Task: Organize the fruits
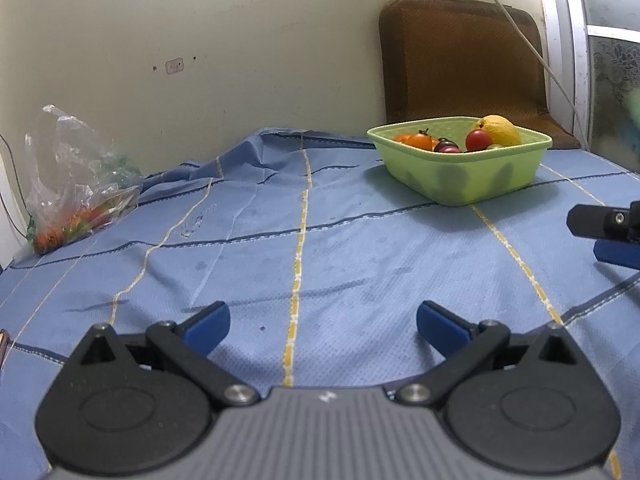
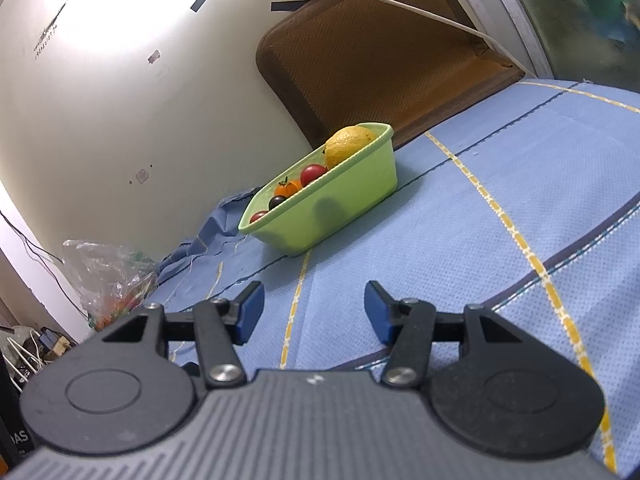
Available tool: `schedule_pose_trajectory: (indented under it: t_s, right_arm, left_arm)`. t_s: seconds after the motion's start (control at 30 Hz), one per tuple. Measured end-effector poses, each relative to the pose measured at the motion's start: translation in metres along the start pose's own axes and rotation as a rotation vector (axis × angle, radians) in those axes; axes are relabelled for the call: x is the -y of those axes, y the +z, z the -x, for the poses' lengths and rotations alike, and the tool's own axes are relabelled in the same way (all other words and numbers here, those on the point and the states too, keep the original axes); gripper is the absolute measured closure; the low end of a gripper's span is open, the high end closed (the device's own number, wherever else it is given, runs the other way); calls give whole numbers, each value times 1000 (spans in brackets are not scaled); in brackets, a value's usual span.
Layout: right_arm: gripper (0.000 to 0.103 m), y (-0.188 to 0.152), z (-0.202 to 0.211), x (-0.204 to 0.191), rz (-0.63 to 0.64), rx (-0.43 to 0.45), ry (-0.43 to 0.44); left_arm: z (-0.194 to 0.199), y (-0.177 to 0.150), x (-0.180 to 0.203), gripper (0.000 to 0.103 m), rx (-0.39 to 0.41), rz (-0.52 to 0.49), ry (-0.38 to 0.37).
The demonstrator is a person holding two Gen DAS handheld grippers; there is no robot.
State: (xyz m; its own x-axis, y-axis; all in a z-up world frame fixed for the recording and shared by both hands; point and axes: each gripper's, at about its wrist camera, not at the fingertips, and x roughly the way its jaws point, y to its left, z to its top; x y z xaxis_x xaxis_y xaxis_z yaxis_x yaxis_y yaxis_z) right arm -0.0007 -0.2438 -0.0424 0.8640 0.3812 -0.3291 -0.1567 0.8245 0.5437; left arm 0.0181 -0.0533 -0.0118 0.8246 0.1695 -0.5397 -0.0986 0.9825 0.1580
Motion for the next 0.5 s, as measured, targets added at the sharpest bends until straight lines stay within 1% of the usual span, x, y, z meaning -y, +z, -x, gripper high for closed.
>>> schedule_pose_trajectory:
  t_s: [0.5]
  right_arm:
    - [45, 0, 0, 1, -5, -3, -2]
  left_arm:
    - [0, 0, 0, 0, 3, 0, 4]
